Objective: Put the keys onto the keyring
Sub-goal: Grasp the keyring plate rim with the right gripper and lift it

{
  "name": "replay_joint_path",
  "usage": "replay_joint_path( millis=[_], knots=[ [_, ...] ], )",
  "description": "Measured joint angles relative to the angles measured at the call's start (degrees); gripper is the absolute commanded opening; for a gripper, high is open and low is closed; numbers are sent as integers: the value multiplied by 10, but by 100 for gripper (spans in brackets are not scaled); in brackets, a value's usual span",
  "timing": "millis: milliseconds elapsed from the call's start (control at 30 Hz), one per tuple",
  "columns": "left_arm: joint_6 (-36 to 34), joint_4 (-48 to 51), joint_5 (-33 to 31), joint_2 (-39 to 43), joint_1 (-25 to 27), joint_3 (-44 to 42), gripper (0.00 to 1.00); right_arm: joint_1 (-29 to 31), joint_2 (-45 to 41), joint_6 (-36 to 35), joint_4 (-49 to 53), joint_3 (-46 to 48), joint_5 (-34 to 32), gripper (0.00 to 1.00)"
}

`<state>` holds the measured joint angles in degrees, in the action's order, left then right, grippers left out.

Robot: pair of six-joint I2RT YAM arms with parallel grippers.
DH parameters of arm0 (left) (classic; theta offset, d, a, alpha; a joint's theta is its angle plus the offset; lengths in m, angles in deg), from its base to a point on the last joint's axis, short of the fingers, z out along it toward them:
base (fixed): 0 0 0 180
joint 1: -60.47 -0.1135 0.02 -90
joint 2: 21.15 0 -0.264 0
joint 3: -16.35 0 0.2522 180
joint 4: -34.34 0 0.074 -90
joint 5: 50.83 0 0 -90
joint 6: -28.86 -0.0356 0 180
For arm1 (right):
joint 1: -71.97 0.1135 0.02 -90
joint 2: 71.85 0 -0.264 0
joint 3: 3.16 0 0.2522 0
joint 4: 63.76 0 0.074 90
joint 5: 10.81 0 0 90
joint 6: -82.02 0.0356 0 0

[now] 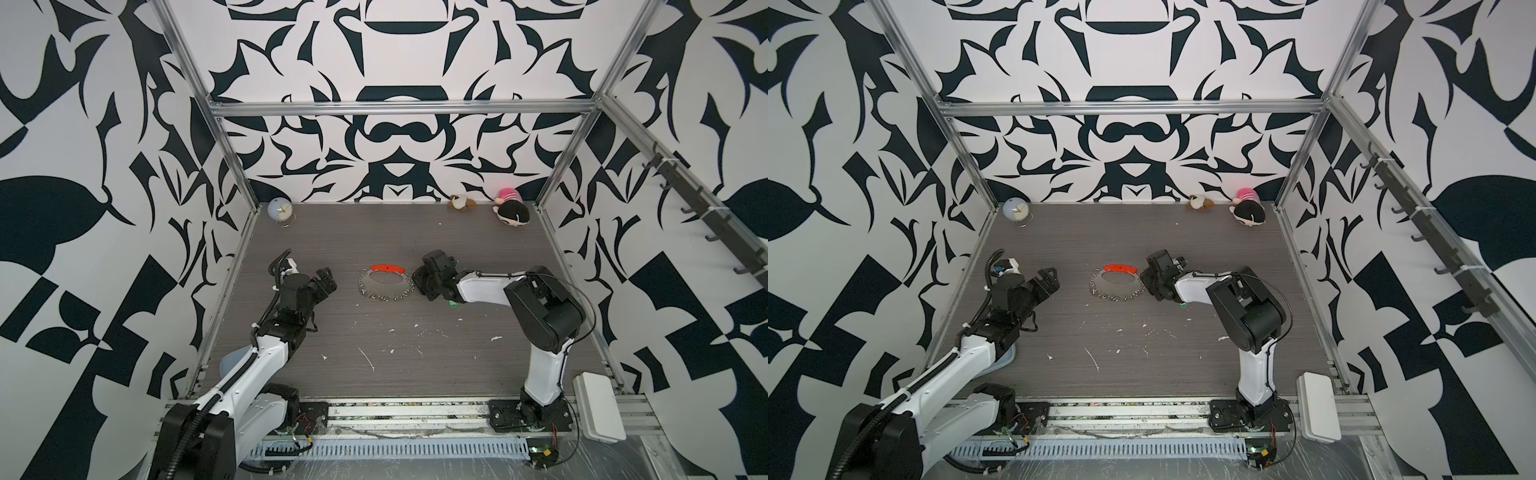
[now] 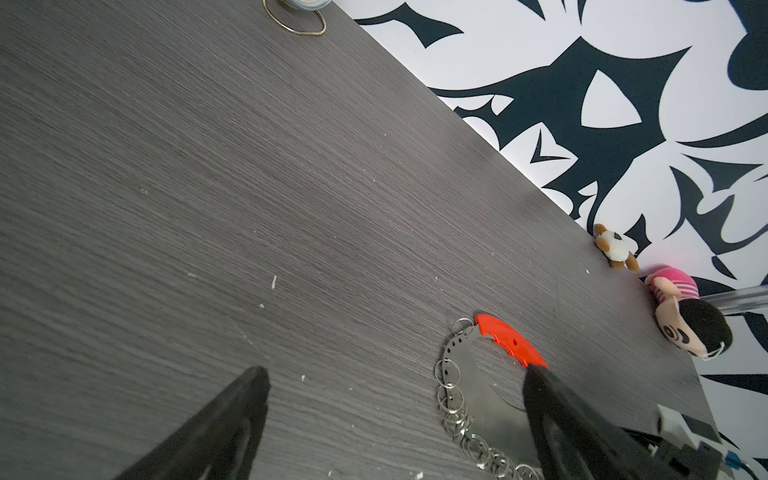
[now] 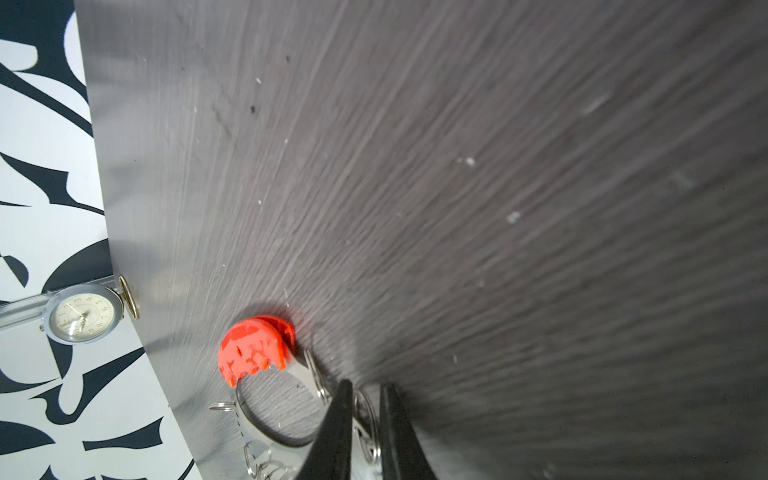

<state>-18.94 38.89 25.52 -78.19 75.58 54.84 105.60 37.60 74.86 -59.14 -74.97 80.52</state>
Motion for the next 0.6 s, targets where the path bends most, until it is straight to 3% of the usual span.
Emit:
replay_joint_path(
  millis=[300, 600],
  knots=[
    [0, 0, 5, 5, 0, 0, 99, 5, 0, 2, 0, 0, 0, 0],
    [0, -11, 7, 12, 0, -5, 99, 8, -24, -52, 73, -19, -29, 0]
  ],
)
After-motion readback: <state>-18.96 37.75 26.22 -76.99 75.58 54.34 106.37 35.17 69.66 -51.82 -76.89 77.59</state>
